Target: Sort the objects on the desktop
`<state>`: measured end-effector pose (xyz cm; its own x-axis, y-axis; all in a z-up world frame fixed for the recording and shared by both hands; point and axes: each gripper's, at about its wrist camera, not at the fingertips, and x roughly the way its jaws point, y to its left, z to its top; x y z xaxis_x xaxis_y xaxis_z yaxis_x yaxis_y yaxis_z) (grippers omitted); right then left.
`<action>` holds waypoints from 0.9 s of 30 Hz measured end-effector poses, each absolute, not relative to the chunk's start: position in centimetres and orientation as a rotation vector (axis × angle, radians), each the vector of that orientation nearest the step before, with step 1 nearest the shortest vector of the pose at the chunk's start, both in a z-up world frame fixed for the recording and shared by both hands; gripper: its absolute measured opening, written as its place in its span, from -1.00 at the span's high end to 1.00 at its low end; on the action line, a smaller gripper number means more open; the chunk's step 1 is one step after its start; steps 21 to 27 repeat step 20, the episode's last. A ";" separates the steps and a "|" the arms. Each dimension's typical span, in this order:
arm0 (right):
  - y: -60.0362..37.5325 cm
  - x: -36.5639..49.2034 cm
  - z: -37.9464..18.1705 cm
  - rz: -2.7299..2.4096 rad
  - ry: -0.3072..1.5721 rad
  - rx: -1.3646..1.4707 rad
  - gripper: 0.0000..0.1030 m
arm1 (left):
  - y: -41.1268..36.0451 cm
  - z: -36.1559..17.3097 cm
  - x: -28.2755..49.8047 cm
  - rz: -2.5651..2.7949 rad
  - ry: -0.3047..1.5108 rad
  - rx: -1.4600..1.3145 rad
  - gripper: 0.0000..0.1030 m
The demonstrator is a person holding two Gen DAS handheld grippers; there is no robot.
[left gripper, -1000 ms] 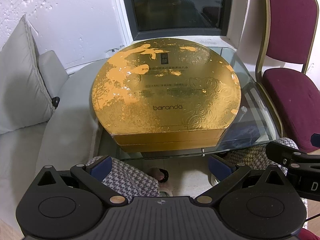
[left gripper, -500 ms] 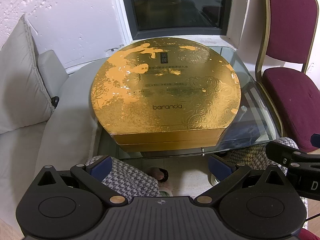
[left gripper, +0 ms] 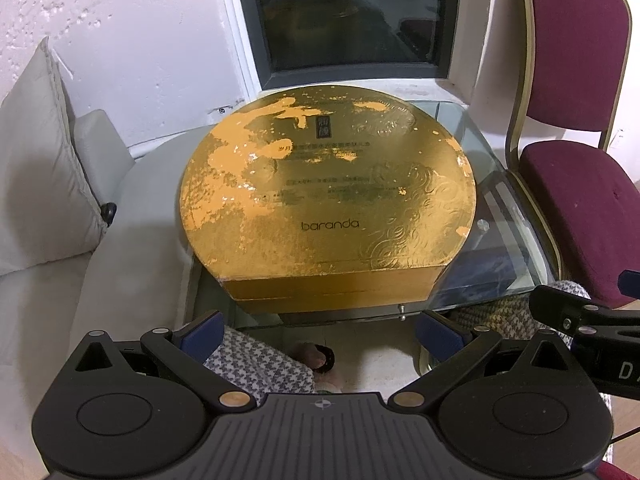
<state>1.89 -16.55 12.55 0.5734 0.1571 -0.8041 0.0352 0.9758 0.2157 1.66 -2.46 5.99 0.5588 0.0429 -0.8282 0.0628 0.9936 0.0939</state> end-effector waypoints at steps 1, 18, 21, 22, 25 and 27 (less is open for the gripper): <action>-16.6 1.9 12.6 0.071 0.958 0.219 -1.00 | -2.5 6.0 1.7 -0.013 0.978 0.119 -0.99; -16.6 2.1 12.3 0.068 0.965 0.220 -1.00 | -2.4 5.6 2.1 -0.009 0.993 0.119 -0.99; -16.6 2.1 12.3 0.069 0.966 0.217 -1.00 | -2.3 5.7 2.1 -0.008 0.995 0.119 -0.99; -16.6 2.1 12.3 0.069 0.966 0.217 -1.00 | -2.3 5.7 2.1 -0.008 0.995 0.119 -0.99; -16.6 2.1 12.3 0.069 0.966 0.217 -1.00 | -2.3 5.7 2.1 -0.008 0.995 0.119 -0.99; -16.6 2.1 12.3 0.069 0.966 0.217 -1.00 | -2.3 5.7 2.1 -0.008 0.995 0.119 -0.99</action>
